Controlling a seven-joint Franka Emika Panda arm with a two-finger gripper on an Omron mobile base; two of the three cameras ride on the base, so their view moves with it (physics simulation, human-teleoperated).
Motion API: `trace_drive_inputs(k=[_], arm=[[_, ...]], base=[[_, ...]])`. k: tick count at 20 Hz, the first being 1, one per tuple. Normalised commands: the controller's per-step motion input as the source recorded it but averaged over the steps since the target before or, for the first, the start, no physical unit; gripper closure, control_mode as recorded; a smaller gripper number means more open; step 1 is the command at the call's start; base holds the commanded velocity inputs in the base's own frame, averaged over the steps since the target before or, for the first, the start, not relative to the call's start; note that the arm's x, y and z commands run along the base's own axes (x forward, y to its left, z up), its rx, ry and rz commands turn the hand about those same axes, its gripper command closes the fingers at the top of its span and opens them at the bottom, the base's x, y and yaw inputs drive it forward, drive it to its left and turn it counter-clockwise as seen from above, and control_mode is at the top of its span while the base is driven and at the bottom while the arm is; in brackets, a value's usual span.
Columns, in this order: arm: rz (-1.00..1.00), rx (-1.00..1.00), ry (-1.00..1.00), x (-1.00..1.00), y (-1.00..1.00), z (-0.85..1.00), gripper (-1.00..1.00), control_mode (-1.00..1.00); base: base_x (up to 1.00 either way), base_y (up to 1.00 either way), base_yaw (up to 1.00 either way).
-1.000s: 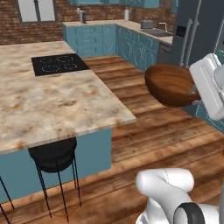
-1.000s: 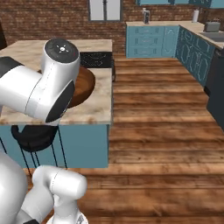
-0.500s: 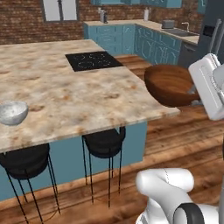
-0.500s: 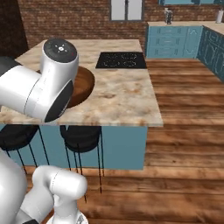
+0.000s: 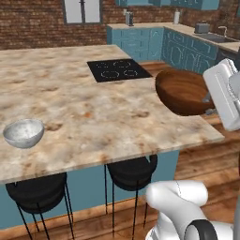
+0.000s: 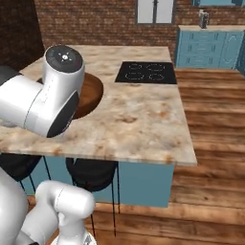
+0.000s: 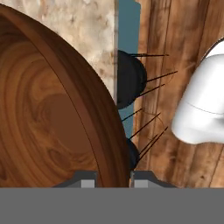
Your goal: Pick up the bowls from the cabinet and place each bowl in front of a stool on the dining counter.
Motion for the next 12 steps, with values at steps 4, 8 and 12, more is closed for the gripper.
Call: trace_drive_inputs(k=[4,8,12], arm=[[0.00,0.00,0.00,0.00,0.00,0.00,1.00,1.00],[0.00,0.00,0.00,0.00,0.00,0.00,1.00,1.00],[0.09,0.00,0.00,0.32,0.01,-0.22,1.00,-1.00]], base=[[0.63,0.01,0.22],[0.15,0.03,0.16],[0.05,0.01,0.03]])
